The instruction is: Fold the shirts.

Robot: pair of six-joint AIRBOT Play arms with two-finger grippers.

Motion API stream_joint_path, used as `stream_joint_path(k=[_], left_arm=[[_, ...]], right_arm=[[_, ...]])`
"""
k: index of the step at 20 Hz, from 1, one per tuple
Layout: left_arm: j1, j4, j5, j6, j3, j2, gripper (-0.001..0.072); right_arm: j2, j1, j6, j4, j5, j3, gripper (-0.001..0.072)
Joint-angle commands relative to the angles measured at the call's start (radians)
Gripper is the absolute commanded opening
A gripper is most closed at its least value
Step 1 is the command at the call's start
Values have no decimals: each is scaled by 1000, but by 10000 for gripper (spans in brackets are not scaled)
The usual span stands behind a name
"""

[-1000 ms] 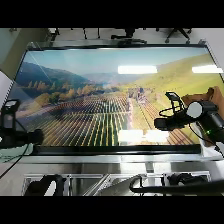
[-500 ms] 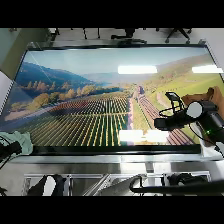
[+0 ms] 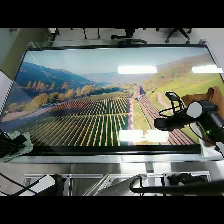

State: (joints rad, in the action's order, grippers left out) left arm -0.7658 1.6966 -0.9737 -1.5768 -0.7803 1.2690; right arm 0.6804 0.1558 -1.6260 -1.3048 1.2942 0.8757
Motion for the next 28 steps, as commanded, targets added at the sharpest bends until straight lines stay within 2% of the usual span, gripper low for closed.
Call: stream_joint_path(k=[1, 4, 7, 11, 14, 16, 20, 24, 25, 26, 28], left_arm=[[33, -25, -90, 10, -122, 92, 9], [148, -26, -235, 12, -286, 55, 8], [341, -82, -282, 13, -433, -40, 8], [659, -332, -276, 21, -568, -140, 8], [926, -345, -263, 28, -596, -161, 9], [1052, -343, -214, 22, -574, -150, 8], [1175, -373, -148, 15, -546, -11, 9], [1222, -437, -119, 16, -549, 142, 35], [1221, -439, -135, 17, -568, 168, 401], [1213, -440, -167, 16, -598, 186, 700], [1179, -436, -277, 33, -678, 198, 690]], right_arm=[[0, 0, 0, 0, 0, 0, 24], [0, 0, 0, 0, 0, 0, 24], [0, 0, 0, 0, 0, 0, 24], [0, 0, 0, 0, 0, 0, 24], [0, 0, 0, 0, 0, 0, 24], [0, 0, 0, 0, 0, 0, 24], [0, 0, 0, 0, 0, 0, 24], [0, 0, 0, 0, 0, 0, 24], [0, 0, 0, 0, 0, 0, 24], [0, 0, 0, 0, 0, 0, 24], [0, 0, 0, 0, 0, 0, 24]])
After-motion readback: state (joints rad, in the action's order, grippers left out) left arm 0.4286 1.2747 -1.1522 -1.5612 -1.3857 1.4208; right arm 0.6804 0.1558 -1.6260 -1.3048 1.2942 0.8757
